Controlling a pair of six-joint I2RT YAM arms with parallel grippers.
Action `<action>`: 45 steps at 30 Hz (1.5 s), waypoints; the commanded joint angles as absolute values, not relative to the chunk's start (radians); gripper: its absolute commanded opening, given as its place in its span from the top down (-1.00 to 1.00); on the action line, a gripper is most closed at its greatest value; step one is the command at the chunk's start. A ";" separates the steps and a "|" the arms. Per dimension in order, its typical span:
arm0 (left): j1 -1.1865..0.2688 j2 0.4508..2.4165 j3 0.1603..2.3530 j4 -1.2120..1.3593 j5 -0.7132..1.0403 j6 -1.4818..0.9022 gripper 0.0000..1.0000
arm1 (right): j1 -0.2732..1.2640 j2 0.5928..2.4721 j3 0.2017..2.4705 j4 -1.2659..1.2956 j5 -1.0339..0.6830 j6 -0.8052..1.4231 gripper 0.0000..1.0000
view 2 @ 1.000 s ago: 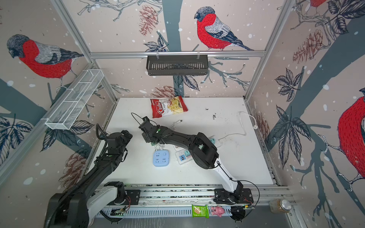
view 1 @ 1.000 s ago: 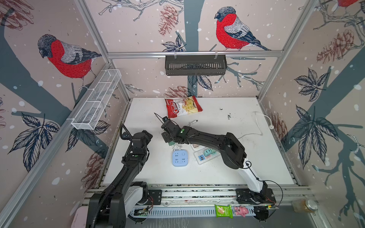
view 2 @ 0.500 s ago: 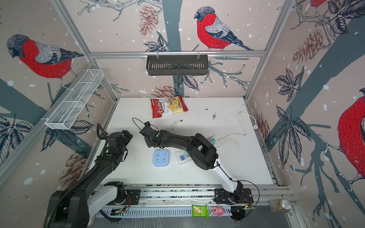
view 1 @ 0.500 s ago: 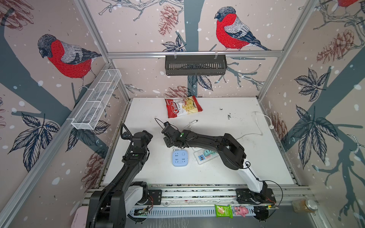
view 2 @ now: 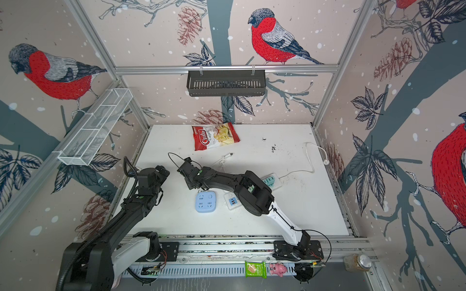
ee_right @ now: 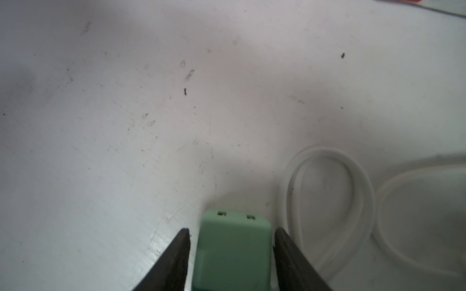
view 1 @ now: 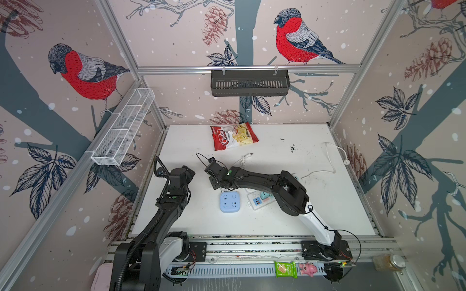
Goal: Insert the plug
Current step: 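Lower the right gripper and close it on the green adapter, then lift the green adapter with the right gripper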
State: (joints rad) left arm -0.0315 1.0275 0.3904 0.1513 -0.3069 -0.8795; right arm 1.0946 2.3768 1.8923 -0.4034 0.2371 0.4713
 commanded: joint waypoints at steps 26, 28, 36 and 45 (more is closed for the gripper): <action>-0.028 1.039 0.406 0.178 -0.291 -0.868 -0.93 | 1.136 2.396 1.883 -0.378 0.321 0.486 0.20; -0.028 1.038 0.409 0.175 -0.288 -0.865 -0.93 | 1.135 2.362 1.844 -0.343 0.321 0.484 0.22; -0.028 1.018 0.391 0.276 -0.126 -0.800 -0.93 | 1.135 2.187 1.664 -0.179 0.310 0.437 0.25; -0.029 0.935 0.332 0.435 0.012 -0.728 -0.93 | 1.113 1.962 1.501 -0.084 0.343 0.349 0.37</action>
